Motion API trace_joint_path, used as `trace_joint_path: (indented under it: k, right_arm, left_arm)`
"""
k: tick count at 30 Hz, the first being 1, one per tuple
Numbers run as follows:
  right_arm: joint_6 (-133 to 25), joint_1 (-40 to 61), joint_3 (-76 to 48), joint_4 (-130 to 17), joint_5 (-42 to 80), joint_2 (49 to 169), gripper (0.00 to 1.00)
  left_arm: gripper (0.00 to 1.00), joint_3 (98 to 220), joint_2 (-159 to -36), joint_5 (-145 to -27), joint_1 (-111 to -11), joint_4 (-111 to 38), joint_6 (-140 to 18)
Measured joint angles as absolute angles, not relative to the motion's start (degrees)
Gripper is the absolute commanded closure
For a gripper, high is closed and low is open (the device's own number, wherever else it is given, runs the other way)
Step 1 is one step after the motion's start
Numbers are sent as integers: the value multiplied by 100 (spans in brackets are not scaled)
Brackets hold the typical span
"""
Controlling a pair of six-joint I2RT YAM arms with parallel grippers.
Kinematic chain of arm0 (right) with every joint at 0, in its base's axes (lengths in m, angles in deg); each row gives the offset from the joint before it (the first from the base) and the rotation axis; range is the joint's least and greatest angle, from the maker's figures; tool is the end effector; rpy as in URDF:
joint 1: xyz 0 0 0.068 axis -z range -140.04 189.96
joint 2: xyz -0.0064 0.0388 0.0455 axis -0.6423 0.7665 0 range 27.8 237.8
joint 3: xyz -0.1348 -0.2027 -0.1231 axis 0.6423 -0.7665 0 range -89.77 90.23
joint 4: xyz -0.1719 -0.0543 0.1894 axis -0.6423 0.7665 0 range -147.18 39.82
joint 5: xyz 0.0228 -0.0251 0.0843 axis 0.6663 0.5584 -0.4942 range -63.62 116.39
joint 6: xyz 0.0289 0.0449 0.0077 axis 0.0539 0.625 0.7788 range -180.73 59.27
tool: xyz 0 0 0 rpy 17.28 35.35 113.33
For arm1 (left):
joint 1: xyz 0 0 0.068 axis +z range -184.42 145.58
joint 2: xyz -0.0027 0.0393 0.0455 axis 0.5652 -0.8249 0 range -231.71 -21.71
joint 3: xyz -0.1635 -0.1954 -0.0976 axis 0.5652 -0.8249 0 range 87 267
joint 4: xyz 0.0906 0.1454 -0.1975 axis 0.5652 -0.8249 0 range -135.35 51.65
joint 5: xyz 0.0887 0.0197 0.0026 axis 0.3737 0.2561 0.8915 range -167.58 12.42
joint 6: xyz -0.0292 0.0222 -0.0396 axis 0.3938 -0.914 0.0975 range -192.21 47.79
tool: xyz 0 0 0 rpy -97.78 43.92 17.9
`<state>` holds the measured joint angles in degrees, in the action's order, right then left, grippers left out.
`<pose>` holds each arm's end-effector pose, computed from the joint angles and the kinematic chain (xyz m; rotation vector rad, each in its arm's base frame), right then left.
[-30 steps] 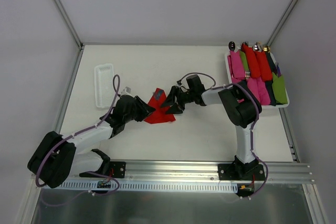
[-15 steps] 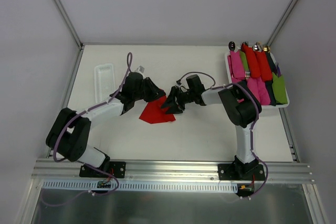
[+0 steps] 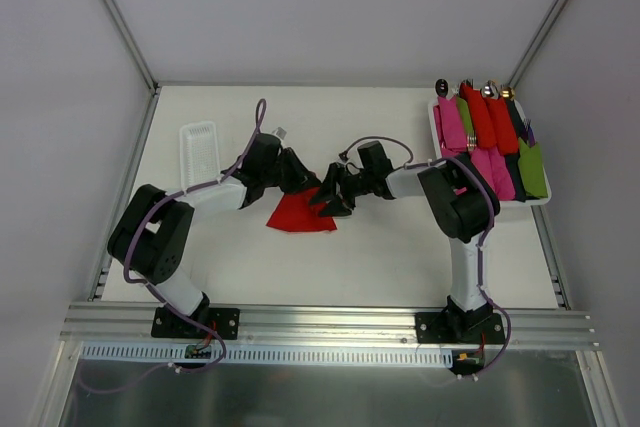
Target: Place the utensils on the paper napkin and roll it up
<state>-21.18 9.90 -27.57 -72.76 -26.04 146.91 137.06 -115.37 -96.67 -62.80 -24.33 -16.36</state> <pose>0.3358 0.2270 0.1084 -0.3414 2.4909 1.6254 0.3018 -0.1763 0.1983 -0.3265 2.2821 -1.1820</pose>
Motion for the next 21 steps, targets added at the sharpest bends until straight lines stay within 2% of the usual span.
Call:
trace_joint_path:
  k: [21]
  right_arm:
    - [-2332,1003,-2749,-7280,-2709,14691,36]
  left_arm:
    - [100,13719,-12095,-9722,-6208,-3056,-1935]
